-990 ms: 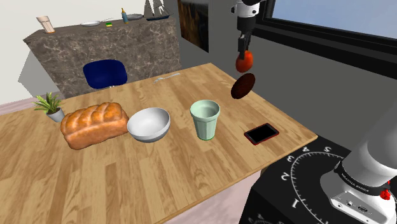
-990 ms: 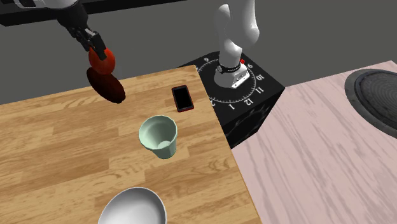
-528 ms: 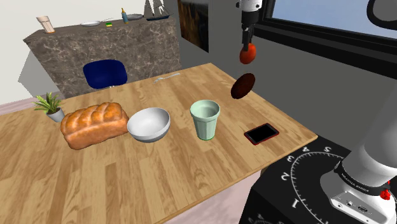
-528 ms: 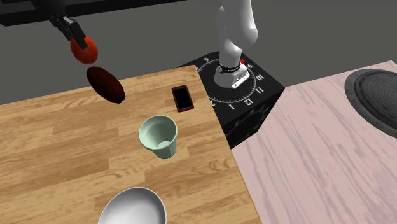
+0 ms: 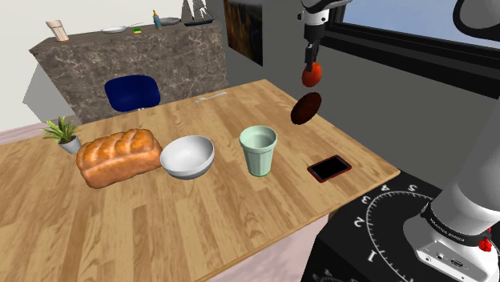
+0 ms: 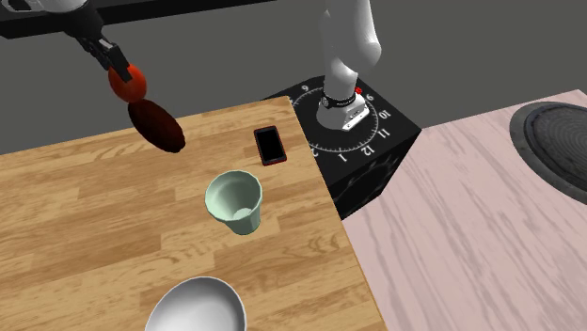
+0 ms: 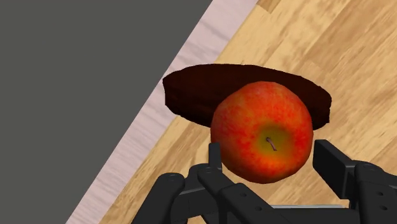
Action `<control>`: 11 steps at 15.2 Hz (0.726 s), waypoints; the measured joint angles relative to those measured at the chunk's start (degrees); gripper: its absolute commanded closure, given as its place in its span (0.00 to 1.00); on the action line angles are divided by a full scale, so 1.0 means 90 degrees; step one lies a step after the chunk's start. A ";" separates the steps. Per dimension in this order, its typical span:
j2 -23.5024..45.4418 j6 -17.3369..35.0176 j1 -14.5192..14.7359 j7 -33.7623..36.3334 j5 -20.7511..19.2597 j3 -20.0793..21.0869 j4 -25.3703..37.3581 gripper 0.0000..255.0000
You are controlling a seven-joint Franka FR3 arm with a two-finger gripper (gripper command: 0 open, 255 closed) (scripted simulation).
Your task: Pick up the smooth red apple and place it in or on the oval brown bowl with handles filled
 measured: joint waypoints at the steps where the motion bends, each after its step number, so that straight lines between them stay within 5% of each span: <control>1: 0.0013 0.0063 0.0000 0.0005 -0.0001 0.0000 -0.0051 1.00; 11: 0.0048 0.0915 -0.0006 0.0046 -0.0012 -0.0003 -0.0868 1.00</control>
